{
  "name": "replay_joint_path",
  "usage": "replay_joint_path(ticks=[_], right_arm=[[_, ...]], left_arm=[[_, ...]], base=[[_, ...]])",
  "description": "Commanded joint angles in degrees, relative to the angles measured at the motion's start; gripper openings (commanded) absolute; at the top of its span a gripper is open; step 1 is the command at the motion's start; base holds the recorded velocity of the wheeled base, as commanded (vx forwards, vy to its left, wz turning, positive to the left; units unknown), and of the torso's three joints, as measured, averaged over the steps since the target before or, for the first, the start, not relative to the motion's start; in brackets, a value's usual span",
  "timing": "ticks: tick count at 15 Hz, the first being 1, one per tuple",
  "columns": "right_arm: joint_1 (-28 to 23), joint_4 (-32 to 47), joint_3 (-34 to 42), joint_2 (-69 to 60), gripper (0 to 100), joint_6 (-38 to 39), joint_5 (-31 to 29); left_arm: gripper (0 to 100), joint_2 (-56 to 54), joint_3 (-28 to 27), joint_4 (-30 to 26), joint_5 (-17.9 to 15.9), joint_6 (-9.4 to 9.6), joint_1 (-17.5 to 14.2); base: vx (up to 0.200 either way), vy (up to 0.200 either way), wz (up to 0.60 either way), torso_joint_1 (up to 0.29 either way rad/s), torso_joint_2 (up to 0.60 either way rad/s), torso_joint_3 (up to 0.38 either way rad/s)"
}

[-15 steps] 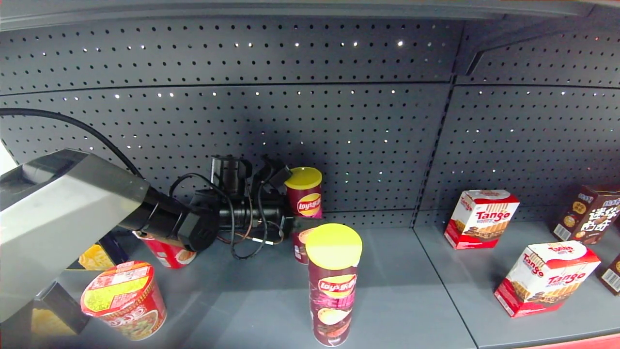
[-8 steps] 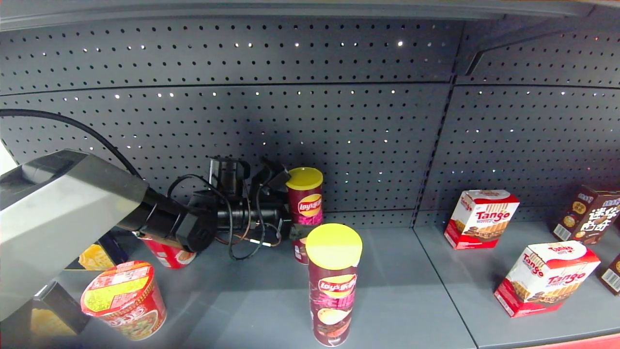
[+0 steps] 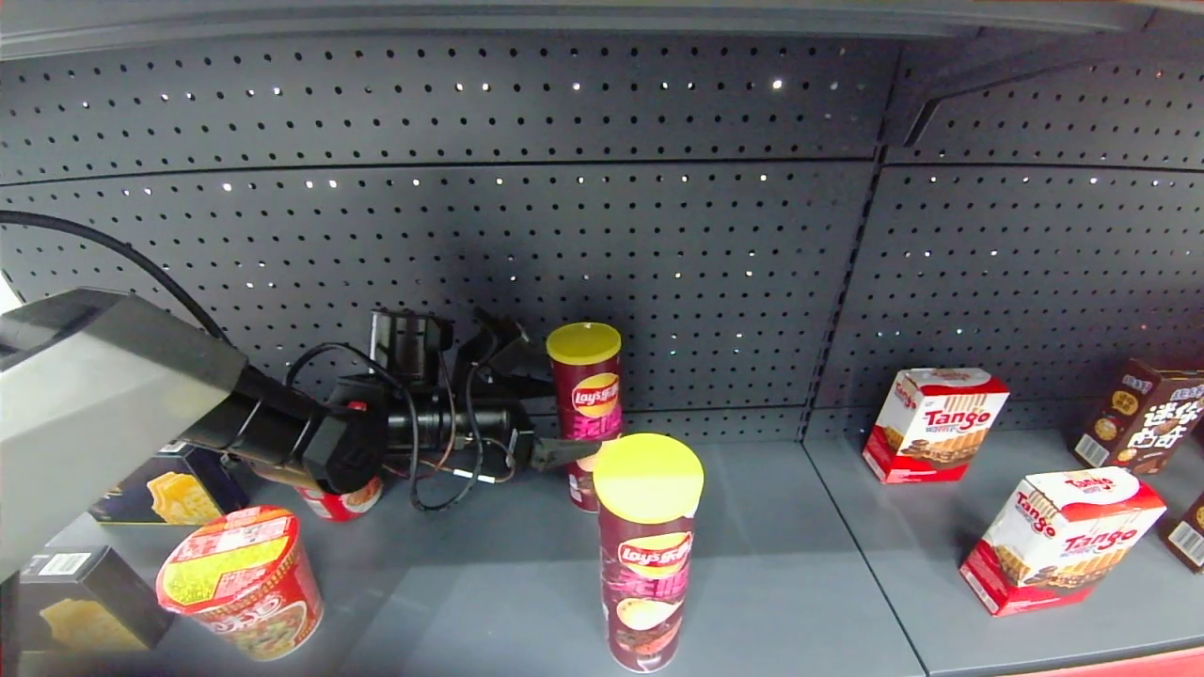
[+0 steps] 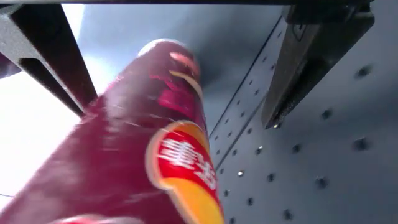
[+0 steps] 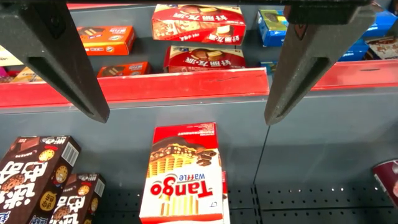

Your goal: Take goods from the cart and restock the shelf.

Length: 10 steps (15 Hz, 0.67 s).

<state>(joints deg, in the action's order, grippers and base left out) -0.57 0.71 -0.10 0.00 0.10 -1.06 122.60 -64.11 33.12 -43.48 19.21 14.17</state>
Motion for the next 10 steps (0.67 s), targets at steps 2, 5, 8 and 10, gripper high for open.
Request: replay_joint_path(ticks=[2,5,8,10], right_arm=[[0.0,0.0,0.0,0.0,100,0.0,0.0],[0.0,0.0,0.0,0.0,100,0.0,-0.1],[0.0,0.0,0.0,0.0,100,0.0,0.0],[0.0,0.0,0.0,0.0,100,0.0,0.0]], left_arm=[[100,-4.3,2.6,0.0,0.0,-0.05,-1.8],[100,-7.4,6.6,0.5,0.1,0.48,-2.8],[100,-9.9,9.2,0.2,0.1,2.58,-3.4],[100,-9.7,8.9,0.3,0.2,2.58,-4.1]], base=[[0.0,0.0,0.0,0.0,0.0,0.0],[0.0,0.0,0.0,0.0,0.0,0.0],[0.0,0.0,0.0,0.0,0.0,0.0],[0.0,0.0,0.0,0.0,0.0,0.0]])
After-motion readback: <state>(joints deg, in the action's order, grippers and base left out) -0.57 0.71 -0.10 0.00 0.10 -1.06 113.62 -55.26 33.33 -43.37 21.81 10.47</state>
